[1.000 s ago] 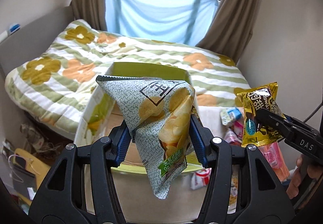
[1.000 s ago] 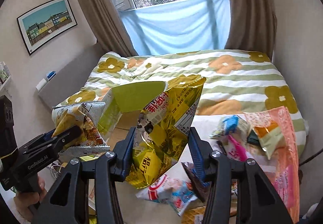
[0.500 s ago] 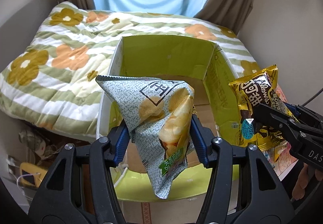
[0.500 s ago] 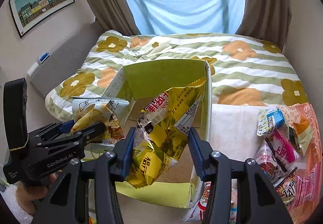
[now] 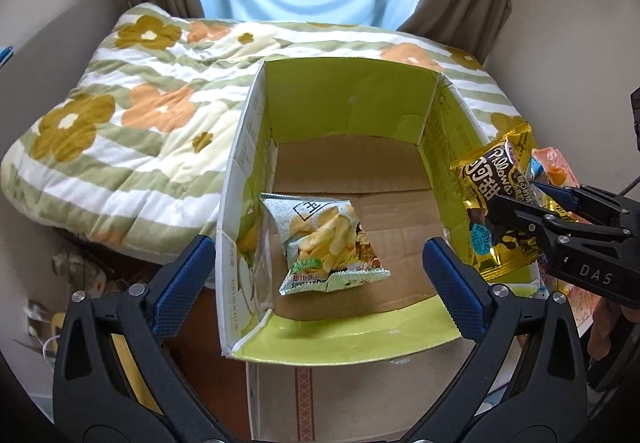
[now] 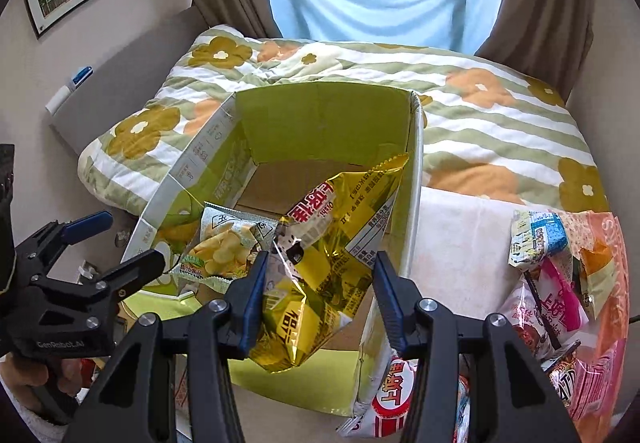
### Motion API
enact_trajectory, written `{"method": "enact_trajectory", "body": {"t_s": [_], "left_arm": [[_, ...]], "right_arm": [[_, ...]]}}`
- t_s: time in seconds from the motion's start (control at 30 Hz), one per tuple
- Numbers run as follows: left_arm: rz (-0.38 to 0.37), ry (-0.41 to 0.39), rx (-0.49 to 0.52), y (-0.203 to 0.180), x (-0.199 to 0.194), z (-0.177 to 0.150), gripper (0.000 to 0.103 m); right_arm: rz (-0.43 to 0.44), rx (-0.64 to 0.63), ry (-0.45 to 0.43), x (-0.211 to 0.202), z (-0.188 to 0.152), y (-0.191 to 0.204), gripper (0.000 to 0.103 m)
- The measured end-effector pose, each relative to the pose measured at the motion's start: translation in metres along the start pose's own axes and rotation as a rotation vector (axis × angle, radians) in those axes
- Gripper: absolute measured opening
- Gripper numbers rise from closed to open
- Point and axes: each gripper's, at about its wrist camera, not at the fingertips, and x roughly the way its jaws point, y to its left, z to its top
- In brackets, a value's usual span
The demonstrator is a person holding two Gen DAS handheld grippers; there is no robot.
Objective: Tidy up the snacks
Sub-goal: 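Open the right tool to drop the gold bag into the box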
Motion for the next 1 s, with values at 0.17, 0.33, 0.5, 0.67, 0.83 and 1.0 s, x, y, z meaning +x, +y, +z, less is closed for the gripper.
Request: {"method": "enact_trajectory", "body": {"t_s": [0.17, 0.33, 0.5, 0.67, 0.83, 1.0], "left_arm": [[0.004, 0.004, -0.023, 0.002, -0.003, -0.004, 0.103], [0.026, -0.017, -0.017, 0.002, -0.009, -0.004, 0.103], [0.039, -0.007, -0.025, 0.005, -0.013, -0.007, 0.103], [0.036, 0.006, -0.053, 0.015, -0.018, -0.016, 0.103], [0.026, 0.010, -0.053, 0.017, -0.023, -0.019, 0.103], [0.003, -0.002, -0.030, 0.012, -0.030, -0.017, 0.103]], "right_arm": [[0.009, -0.038, 0.014, 0.015, -0.001, 0.007, 0.046], [0.035, -0.049, 0.001, 0.023, 0.000, 0.010, 0.047], [0.058, -0.052, 0.001, 0.027, 0.000, 0.014, 0.074], [0.044, -0.044, -0.021, 0.021, -0.011, 0.011, 0.097], [0.027, -0.038, -0.011, 0.013, -0.017, 0.010, 0.097], [0.004, -0.022, -0.024, -0.004, -0.020, 0.012, 0.097]]}}
